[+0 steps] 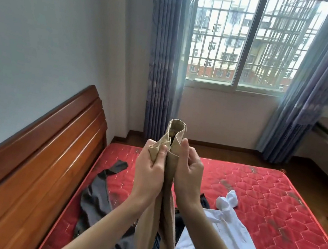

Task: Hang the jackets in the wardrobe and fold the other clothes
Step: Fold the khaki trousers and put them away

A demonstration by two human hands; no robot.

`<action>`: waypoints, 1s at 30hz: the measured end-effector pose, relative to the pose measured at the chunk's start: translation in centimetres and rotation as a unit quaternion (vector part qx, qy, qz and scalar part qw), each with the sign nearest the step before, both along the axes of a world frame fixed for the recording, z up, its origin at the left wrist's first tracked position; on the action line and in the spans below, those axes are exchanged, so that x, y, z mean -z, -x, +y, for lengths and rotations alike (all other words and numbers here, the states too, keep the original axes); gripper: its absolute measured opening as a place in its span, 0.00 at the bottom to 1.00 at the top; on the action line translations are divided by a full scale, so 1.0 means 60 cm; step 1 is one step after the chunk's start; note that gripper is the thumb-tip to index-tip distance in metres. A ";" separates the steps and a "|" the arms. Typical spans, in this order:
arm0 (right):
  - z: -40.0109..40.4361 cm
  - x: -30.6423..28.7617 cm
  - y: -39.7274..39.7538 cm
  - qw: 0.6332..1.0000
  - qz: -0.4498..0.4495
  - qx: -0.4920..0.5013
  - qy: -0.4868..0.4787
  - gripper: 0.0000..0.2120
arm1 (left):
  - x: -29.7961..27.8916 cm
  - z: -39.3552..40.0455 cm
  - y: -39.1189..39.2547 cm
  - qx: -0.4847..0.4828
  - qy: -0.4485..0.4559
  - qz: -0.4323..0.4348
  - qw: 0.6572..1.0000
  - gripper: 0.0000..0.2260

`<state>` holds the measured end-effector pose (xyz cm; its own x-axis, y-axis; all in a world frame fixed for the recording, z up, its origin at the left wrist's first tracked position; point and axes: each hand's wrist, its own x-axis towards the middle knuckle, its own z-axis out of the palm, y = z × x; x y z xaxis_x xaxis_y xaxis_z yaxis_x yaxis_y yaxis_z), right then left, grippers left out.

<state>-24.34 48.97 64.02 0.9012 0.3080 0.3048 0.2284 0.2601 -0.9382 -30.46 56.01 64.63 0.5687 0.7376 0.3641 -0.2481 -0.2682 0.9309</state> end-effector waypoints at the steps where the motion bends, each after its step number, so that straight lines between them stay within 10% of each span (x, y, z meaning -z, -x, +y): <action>1: -0.004 0.003 0.013 1.000 0.007 -0.019 -0.012 0.23 | 0.000 -0.004 0.004 0.000 -0.004 -0.005 1.000 0.13; 6: -0.019 0.021 0.049 0.997 0.010 -0.058 -0.049 0.21 | 0.007 -0.016 0.027 0.081 0.012 -0.014 0.997 0.22; 11: -0.039 0.035 0.045 0.991 -0.015 -0.109 -0.076 0.18 | 0.016 0.012 0.038 0.112 0.021 -0.021 0.993 0.05; 15: -0.061 0.053 -0.016 0.988 -0.148 0.022 0.035 0.19 | 0.008 0.043 0.051 0.178 0.075 -0.027 0.981 0.09; 19: -0.081 0.033 -0.078 0.991 -0.080 -0.058 0.091 0.39 | -0.019 0.066 0.067 0.267 0.136 -0.033 0.954 0.10; 22: -0.081 0.002 -0.096 0.982 -0.021 -0.156 0.103 0.30 | -0.045 0.081 0.071 0.300 0.164 -0.025 0.939 0.10; 30: -0.074 -0.032 -0.086 0.994 -0.100 0.017 0.035 0.12 | -0.047 0.120 0.062 0.219 -0.146 0.090 0.961 0.32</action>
<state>-19.18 44.52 65.92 0.8347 0.3056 0.4581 0.4197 0.1854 -0.8885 -34.16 63.19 67.46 0.8742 0.2955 0.3854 -0.2383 -0.4303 0.8706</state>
